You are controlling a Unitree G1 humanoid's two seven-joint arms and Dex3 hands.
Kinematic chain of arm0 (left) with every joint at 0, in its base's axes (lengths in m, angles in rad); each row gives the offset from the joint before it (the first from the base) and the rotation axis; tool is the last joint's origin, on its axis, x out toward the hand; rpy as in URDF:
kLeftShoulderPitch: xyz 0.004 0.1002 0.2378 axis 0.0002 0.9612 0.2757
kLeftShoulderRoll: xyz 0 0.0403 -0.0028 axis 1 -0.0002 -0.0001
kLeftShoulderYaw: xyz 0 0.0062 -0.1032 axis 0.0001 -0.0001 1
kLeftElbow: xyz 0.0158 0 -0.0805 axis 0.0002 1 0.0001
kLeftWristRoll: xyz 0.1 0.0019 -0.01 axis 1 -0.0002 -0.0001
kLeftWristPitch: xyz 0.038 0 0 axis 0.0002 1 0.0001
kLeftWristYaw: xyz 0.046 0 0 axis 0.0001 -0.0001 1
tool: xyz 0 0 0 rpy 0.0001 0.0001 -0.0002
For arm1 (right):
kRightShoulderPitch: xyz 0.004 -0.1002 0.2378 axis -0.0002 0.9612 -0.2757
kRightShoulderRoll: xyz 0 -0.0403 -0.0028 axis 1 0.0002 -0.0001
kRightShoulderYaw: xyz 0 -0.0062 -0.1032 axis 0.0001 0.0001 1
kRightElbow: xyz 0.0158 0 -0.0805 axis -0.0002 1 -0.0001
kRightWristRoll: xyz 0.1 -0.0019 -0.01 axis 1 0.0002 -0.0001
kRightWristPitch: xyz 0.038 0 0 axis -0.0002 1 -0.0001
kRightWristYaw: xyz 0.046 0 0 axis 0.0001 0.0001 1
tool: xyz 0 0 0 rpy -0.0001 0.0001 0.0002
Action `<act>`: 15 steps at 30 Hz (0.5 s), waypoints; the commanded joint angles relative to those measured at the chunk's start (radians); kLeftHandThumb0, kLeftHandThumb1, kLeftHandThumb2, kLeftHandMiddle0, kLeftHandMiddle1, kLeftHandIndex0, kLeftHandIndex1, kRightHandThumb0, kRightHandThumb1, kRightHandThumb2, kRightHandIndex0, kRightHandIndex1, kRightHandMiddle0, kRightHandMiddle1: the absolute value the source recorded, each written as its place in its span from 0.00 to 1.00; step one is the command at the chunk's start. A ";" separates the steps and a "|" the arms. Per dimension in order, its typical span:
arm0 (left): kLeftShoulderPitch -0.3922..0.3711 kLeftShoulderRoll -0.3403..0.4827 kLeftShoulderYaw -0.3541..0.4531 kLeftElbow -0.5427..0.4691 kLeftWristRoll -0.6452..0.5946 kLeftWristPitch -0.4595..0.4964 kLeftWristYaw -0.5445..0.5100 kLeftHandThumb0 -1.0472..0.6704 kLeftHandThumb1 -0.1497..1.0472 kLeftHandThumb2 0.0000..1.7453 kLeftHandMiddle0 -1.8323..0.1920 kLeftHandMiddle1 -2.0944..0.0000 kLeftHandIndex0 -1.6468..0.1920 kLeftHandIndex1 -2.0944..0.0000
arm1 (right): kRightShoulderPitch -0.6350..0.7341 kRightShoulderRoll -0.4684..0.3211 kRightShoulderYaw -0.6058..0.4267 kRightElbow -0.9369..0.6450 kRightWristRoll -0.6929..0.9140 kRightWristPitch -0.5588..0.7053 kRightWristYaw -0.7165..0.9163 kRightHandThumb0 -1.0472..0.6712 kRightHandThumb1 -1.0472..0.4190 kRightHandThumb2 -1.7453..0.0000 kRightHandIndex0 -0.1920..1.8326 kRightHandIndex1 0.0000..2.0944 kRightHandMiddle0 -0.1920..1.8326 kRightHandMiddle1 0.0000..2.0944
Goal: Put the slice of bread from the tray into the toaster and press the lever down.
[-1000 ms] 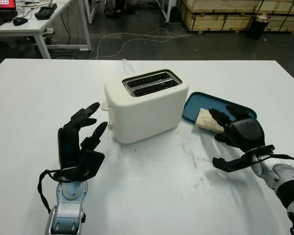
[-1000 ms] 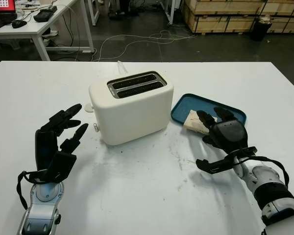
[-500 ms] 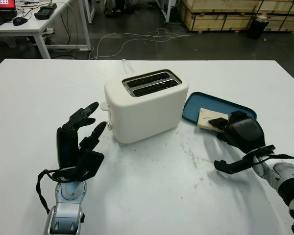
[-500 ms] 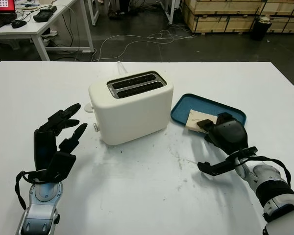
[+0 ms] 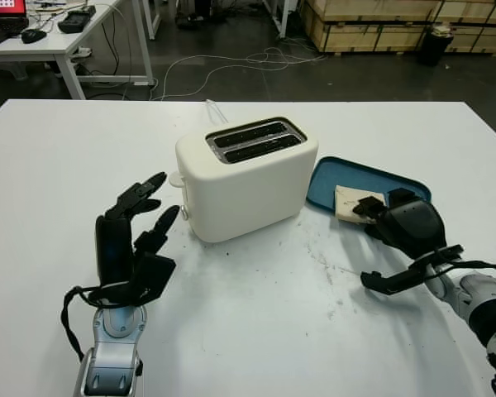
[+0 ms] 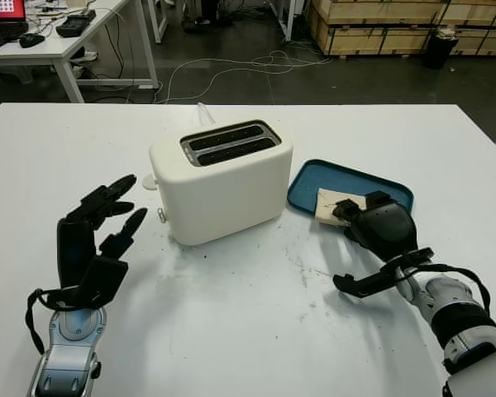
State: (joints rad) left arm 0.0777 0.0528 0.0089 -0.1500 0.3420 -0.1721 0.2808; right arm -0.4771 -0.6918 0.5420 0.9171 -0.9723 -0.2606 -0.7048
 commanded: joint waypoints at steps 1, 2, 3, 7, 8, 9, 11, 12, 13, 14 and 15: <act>-0.009 0.003 -0.001 -0.001 -0.002 -0.006 -0.006 0.38 0.89 0.10 0.66 0.51 0.48 0.95 | -0.008 -0.008 0.002 -0.025 -0.008 0.013 -0.007 0.41 0.09 0.95 0.38 0.83 0.40 0.39; -0.010 0.004 -0.001 0.001 -0.005 -0.009 -0.008 0.38 0.89 0.10 0.67 0.51 0.48 0.95 | -0.011 -0.008 -0.002 -0.030 -0.009 0.018 -0.023 0.40 0.09 0.93 0.37 0.83 0.40 0.40; -0.011 0.005 -0.001 0.003 -0.006 -0.011 -0.009 0.38 0.89 0.10 0.67 0.51 0.48 0.95 | -0.014 -0.011 -0.003 -0.037 -0.015 0.027 -0.034 0.39 0.09 0.93 0.37 0.83 0.39 0.43; -0.016 0.008 -0.002 0.007 0.000 -0.010 -0.008 0.37 0.89 0.10 0.66 0.50 0.48 0.95 | -0.037 -0.025 -0.011 -0.043 -0.030 0.015 -0.145 0.36 0.09 0.92 0.39 0.83 0.27 0.78; -0.017 0.008 -0.003 0.007 0.001 -0.009 -0.009 0.37 0.89 0.10 0.66 0.50 0.48 0.95 | -0.042 -0.032 -0.014 -0.052 -0.033 0.011 -0.158 0.35 0.09 0.90 0.40 0.83 0.26 0.81; -0.018 0.009 -0.003 0.005 0.002 -0.008 -0.009 0.37 0.89 0.10 0.67 0.50 0.48 0.95 | -0.049 -0.038 -0.014 -0.057 -0.039 0.007 -0.178 0.35 0.09 0.89 0.40 0.83 0.25 0.82; -0.020 0.009 -0.004 0.005 -0.002 -0.008 -0.012 0.38 0.89 0.10 0.67 0.51 0.48 0.95 | -0.061 -0.044 -0.013 -0.059 -0.045 0.003 -0.211 0.33 0.09 0.86 0.41 0.83 0.26 0.83; -0.021 0.009 -0.004 0.004 -0.004 -0.007 -0.014 0.38 0.89 0.10 0.67 0.51 0.48 0.95 | -0.067 -0.045 -0.012 -0.056 -0.047 0.003 -0.226 0.33 0.09 0.85 0.42 0.83 0.26 0.83; -0.022 0.009 -0.004 0.005 -0.004 -0.008 -0.015 0.38 0.89 0.10 0.67 0.51 0.48 0.95 | -0.072 -0.047 -0.012 -0.058 -0.047 0.001 -0.236 0.33 0.09 0.84 0.42 0.83 0.26 0.83; -0.022 0.010 -0.004 0.005 -0.003 -0.009 -0.016 0.38 0.89 0.10 0.67 0.51 0.48 0.95 | -0.075 -0.049 -0.012 -0.062 -0.047 -0.001 -0.241 0.33 0.09 0.83 0.42 0.83 0.26 0.83; -0.022 0.009 -0.003 0.005 0.003 -0.008 -0.012 0.38 0.89 0.10 0.67 0.51 0.48 0.95 | -0.077 -0.051 -0.012 -0.064 -0.044 -0.008 -0.246 0.33 0.09 0.81 0.42 0.83 0.26 0.83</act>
State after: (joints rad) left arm 0.0722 0.0568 0.0082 -0.1496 0.3423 -0.1722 0.2698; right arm -0.5355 -0.7321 0.5331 0.8642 -1.0078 -0.2523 -0.9311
